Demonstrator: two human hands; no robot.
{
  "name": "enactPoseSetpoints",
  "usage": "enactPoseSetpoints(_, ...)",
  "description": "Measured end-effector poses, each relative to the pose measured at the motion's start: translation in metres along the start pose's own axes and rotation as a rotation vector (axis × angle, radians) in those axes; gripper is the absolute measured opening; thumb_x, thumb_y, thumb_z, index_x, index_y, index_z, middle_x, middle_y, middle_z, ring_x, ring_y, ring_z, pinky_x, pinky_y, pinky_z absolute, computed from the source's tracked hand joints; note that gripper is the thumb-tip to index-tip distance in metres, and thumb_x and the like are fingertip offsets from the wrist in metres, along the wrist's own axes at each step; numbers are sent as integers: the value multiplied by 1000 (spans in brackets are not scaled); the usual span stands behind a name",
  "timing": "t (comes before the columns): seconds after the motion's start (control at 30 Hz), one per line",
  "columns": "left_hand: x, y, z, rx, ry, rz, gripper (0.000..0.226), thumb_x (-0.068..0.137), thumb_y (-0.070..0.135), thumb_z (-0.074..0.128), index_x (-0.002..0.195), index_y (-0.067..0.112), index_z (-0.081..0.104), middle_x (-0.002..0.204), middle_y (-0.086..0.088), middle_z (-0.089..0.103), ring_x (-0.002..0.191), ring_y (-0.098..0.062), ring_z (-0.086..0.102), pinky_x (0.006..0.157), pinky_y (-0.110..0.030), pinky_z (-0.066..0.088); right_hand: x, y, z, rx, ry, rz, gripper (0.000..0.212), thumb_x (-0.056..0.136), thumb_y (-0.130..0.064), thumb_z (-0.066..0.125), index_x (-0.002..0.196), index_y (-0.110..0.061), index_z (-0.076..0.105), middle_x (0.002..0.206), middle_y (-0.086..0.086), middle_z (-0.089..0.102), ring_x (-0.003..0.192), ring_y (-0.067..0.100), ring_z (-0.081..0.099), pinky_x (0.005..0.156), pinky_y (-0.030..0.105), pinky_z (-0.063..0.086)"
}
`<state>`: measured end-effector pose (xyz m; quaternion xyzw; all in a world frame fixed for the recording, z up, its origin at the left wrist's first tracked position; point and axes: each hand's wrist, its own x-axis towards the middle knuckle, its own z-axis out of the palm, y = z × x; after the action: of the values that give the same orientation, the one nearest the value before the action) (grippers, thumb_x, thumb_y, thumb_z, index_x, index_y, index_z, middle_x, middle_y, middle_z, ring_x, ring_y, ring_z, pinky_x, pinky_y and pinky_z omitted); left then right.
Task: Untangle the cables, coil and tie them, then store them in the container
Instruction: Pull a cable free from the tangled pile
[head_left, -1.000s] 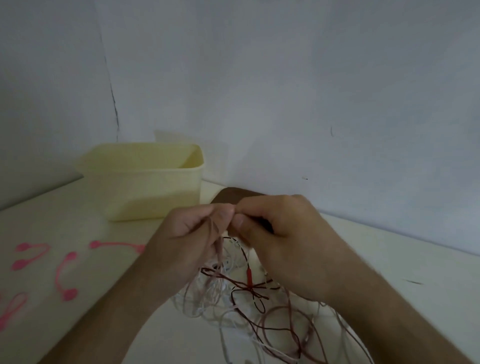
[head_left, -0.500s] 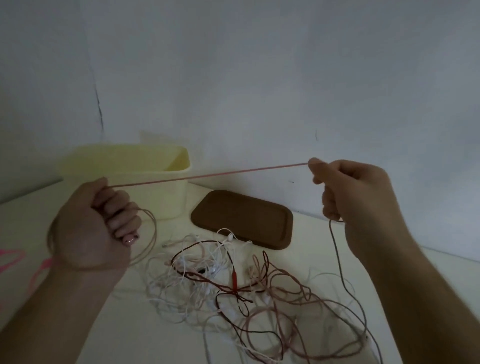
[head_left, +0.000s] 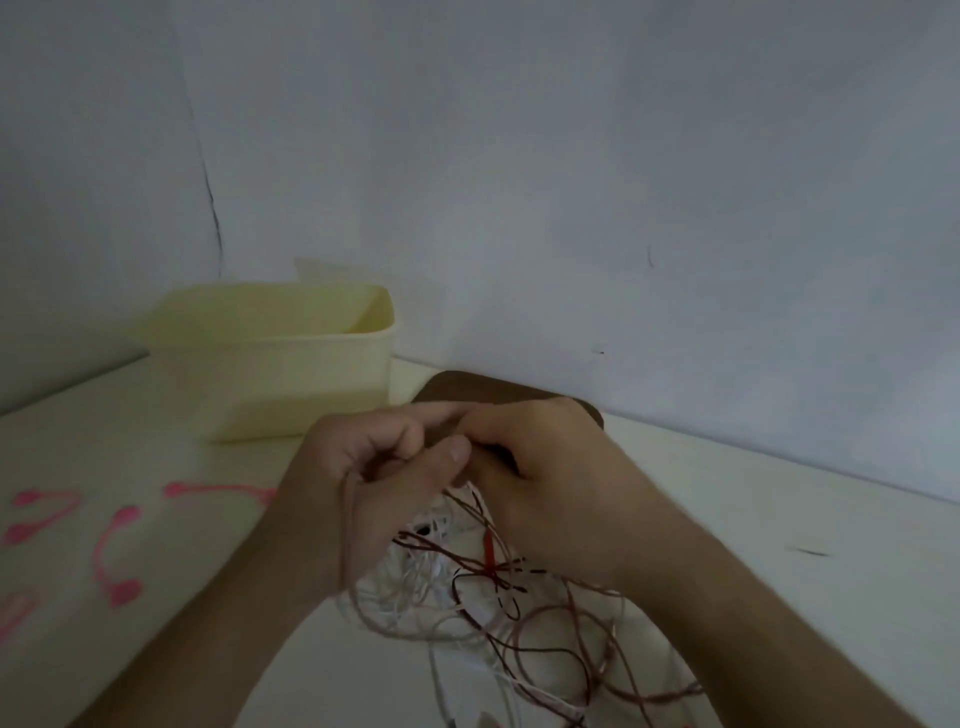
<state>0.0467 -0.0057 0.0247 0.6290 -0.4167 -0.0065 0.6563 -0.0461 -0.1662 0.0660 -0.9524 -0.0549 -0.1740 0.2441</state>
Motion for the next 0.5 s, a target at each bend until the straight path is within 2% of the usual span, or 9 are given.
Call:
enactPoseSetpoints(0.03,0,-1,0,0,-4,-2,55,91,16,73,58,13,29,67,14,66,49,-4,40,51,-15,35,0,0,2,-10,17,-22,27,101,-21,61,76,-27,66,55,-15,50,57,9,53,52,22,36)
enactPoseSetpoints(0.07,1,-1,-2,-7,5,-14,55,91,24,72,58,16,29,55,14,47,48,-6,33,49,-18,31,0,0,3,-9,32,-25,29,100,-24,65,71,-30,64,54,-13,51,56,11,53,51,25,37)
enactPoseSetpoints(0.1,2,-1,-5,-3,9,-32,56,90,34,71,58,18,29,52,5,32,48,-11,28,48,-21,26,0,-2,2,-10,45,-24,31,98,-28,70,68,-32,63,55,-11,53,57,12,54,50,28,40)
enactPoseSetpoints(0.13,3,-1,-7,7,5,-51,55,88,41,69,57,19,29,53,-1,25,48,-15,25,49,-23,23,-1,-3,2,-19,59,-27,30,96,-32,74,68,-33,64,58,-11,57,60,13,56,50,30,43)
enactPoseSetpoints(0.23,3,0,-10,-10,-26,-127,54,89,36,70,55,19,31,47,-3,35,47,-19,25,47,-24,23,-3,-8,-1,-55,113,-29,17,91,-30,81,80,-29,68,59,-16,54,61,4,56,52,21,37)
enactPoseSetpoints(0.3,4,4,-12,-96,22,-191,55,85,29,74,58,19,27,51,-3,24,48,-16,19,46,-23,18,-3,-5,-5,-33,116,29,18,91,-27,82,87,-30,64,63,-17,56,65,0,58,55,15,38)
enactPoseSetpoints(0.4,7,11,-21,-263,96,-223,58,73,29,79,63,26,22,58,1,15,50,-10,9,49,-28,4,-3,2,-17,23,112,128,14,95,-24,77,85,-31,69,73,-16,68,68,5,64,57,19,48)
enactPoseSetpoints(0.5,10,9,-25,-293,130,-230,61,82,13,79,66,25,21,57,0,15,51,-9,7,50,-29,2,-4,5,-29,70,117,182,16,98,-22,73,86,-32,74,77,-12,71,66,8,64,57,22,52)
